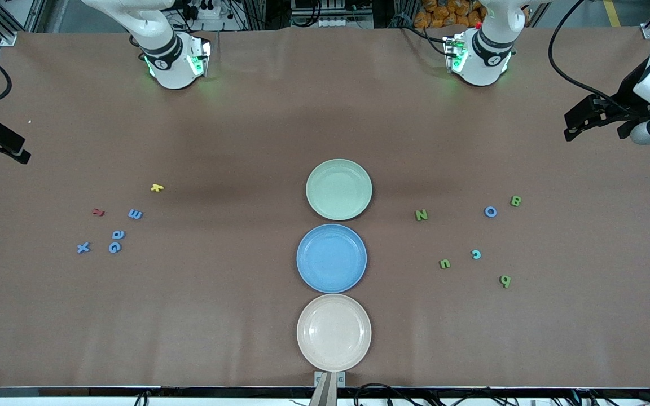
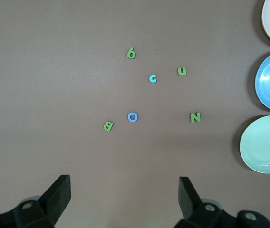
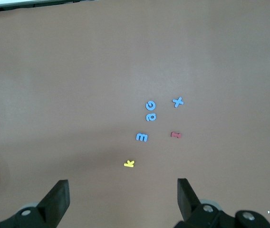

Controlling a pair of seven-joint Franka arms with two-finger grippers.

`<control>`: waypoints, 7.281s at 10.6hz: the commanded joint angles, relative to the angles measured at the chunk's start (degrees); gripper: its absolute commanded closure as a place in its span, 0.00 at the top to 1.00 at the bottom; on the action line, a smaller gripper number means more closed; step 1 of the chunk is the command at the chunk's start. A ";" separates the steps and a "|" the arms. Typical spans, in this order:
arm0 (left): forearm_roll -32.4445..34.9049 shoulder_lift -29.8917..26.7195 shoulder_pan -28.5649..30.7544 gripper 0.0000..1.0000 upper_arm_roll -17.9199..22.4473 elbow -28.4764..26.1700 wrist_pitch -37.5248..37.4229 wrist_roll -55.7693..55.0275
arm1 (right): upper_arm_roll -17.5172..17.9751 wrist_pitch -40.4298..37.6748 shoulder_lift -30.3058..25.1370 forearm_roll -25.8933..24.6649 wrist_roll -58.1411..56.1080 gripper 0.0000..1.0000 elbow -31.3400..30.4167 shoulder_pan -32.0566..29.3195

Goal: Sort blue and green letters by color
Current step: 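Move the left gripper to the green u while the right gripper reaches the e, then close the left gripper on the green u while the right gripper grasps the e, then place the u on the green plate while the right gripper places the e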

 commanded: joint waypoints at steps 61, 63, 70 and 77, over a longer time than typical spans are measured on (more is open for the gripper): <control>14.04 50.44 -12.84 0.31 0.75 3.44 46.55 -27.57 | 0.21 58.10 20.70 8.50 5.55 0.21 -43.67 -4.01; 14.21 50.44 -12.84 0.12 0.75 3.44 46.55 -27.48 | 0.30 51.53 18.85 8.41 5.46 0.21 -39.55 -1.37; 14.40 46.06 -13.10 0.00 0.14 3.26 41.30 -27.83 | 0.56 47.63 20.68 8.50 5.73 0.21 -25.92 10.92; 14.30 36.74 -14.07 0.00 -8.02 -5.77 35.39 -47.13 | 0.38 48.24 35.51 8.23 18.88 0.22 -6.61 26.48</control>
